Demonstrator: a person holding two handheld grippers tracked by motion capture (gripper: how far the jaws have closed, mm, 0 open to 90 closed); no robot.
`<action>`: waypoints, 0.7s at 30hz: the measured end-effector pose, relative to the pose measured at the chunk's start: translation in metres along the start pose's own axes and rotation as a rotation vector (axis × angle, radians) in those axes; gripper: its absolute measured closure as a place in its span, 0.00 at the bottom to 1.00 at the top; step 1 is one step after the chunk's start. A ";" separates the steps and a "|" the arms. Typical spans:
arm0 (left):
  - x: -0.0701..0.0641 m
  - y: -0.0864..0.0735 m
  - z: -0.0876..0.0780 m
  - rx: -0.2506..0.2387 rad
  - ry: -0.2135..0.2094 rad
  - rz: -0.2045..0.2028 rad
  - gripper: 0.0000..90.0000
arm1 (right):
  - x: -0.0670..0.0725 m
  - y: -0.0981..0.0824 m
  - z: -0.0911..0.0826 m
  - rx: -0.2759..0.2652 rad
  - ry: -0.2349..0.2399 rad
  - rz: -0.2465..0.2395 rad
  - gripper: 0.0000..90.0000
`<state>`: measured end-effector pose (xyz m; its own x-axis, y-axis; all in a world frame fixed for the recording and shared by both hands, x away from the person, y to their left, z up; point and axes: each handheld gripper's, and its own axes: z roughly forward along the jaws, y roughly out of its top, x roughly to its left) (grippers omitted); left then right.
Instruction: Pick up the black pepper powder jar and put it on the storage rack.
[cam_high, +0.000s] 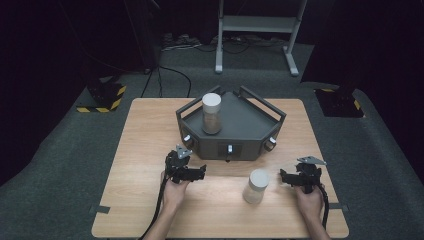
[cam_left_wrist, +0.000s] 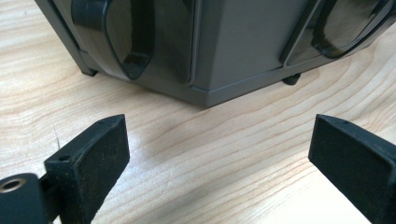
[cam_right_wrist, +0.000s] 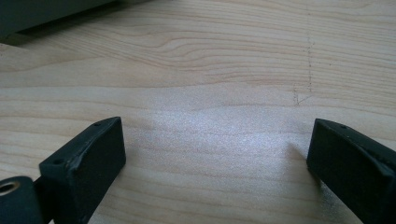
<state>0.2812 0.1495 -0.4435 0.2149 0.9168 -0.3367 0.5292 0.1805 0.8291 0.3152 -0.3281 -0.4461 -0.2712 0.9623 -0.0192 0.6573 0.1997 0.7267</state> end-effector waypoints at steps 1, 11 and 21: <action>0.000 0.000 0.000 0.000 0.000 0.000 0.06 | 0.000 0.000 0.000 0.000 0.000 0.000 0.04; -0.006 -0.011 0.009 0.012 0.014 0.029 0.07 | 0.000 0.000 0.000 -0.001 0.001 -0.002 0.05; -0.008 -0.016 0.022 0.057 0.022 0.043 0.06 | 0.000 0.000 0.000 0.000 0.002 -0.003 0.05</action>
<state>0.2894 0.1318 -0.4638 0.2202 0.9311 -0.2909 0.5659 0.1210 0.8156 0.3156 -0.3281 -0.4461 -0.2746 0.9613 -0.0201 0.6561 0.2026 0.7270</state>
